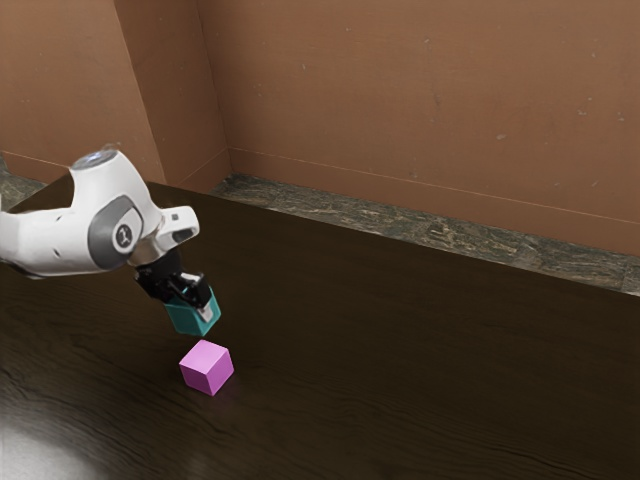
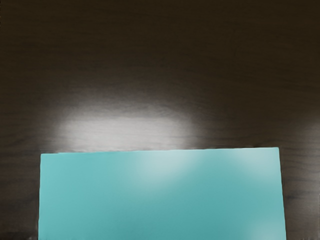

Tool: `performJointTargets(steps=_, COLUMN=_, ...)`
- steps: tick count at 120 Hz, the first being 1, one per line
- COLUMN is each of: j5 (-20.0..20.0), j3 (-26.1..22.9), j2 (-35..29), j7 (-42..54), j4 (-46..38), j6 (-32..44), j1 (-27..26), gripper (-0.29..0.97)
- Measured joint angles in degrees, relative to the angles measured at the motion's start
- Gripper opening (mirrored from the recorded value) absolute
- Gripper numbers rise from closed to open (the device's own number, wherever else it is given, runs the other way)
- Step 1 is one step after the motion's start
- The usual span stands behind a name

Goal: Pick up the blue block with one arm, and put the blue block on the pink block with one arm

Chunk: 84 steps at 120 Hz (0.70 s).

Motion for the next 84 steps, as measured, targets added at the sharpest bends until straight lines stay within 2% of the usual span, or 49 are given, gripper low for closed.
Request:
performJointTargets(steps=52, j5=0.25, j3=-2.05, j2=-3.44, j7=-7.53, j4=-4.84, j6=-0.10, j1=-0.48, gripper=0.34)
performJointTargets(steps=84, j5=5.24, j3=-3.59, j2=-5.22, j7=-10.52, j4=-6.19, j6=-0.14, j1=-0.69, gripper=0.33)
